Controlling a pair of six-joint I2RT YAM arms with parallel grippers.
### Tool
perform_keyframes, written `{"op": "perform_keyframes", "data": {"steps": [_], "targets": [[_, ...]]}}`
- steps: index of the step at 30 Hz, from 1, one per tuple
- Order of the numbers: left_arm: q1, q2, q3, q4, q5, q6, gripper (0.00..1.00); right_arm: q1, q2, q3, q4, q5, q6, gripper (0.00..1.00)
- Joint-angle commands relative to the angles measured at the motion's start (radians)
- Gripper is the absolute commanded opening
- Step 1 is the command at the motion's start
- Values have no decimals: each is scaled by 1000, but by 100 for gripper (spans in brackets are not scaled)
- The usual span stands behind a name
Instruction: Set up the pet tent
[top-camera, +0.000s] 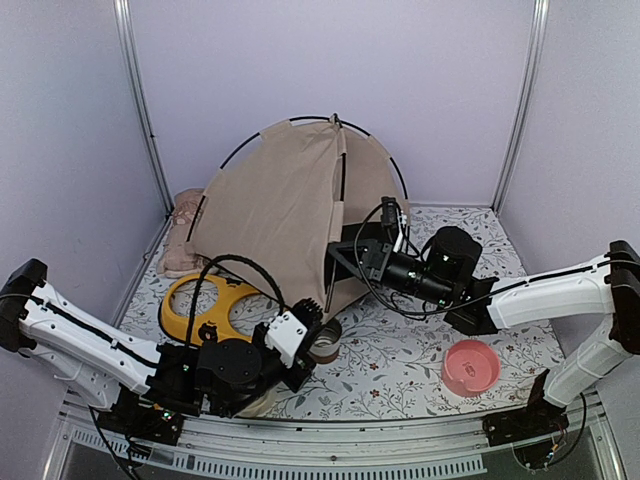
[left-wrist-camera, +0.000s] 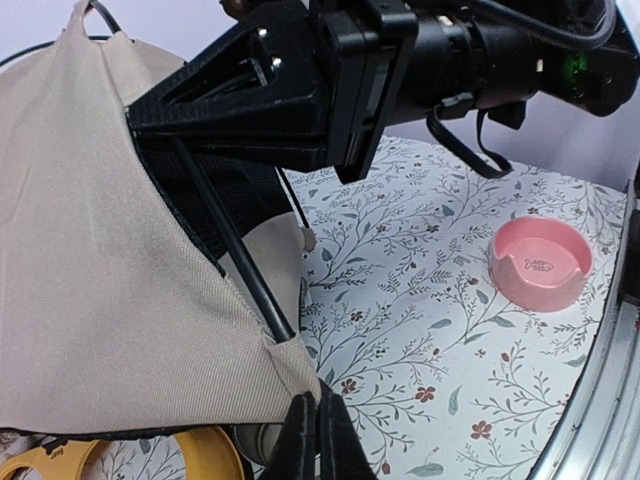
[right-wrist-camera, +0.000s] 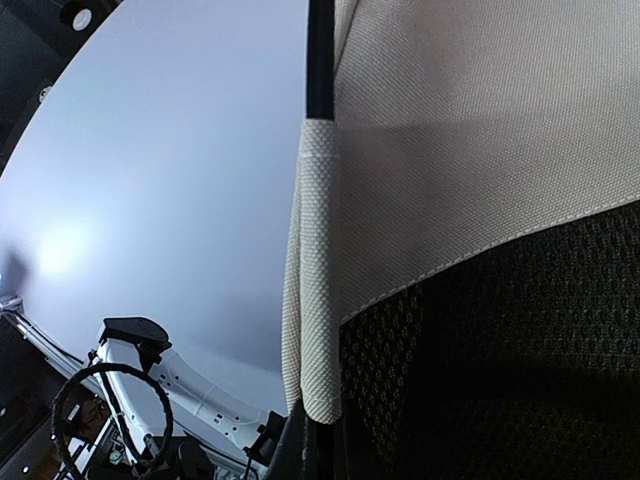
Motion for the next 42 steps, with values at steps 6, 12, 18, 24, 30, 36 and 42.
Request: {"op": "perform_keyframes", "data": {"steps": [6, 12, 18, 24, 30, 36, 42], "targets": [[17, -27, 10, 15, 29, -44, 0, -5, 30, 26, -56, -26, -9, 0], [38, -30, 21, 10, 43, -54, 0, 23, 34, 1, -57, -30, -4, 0], [46, -34, 32, 22, 58, -47, 0, 35, 34, -37, -55, -7, 13, 0], [64, -29, 51, 16, 67, -65, 0, 44, 42, -50, -64, -7, 22, 0], [84, -54, 100, -33, 87, -92, 15, 46, 26, -73, -156, 37, 16, 0], [131, -138, 167, -142, 103, -112, 32, 28, -50, -81, -260, 68, -32, 0], [302, -237, 340, -422, 119, -127, 43, -66, -155, -76, -380, -6, -78, 0]]}}
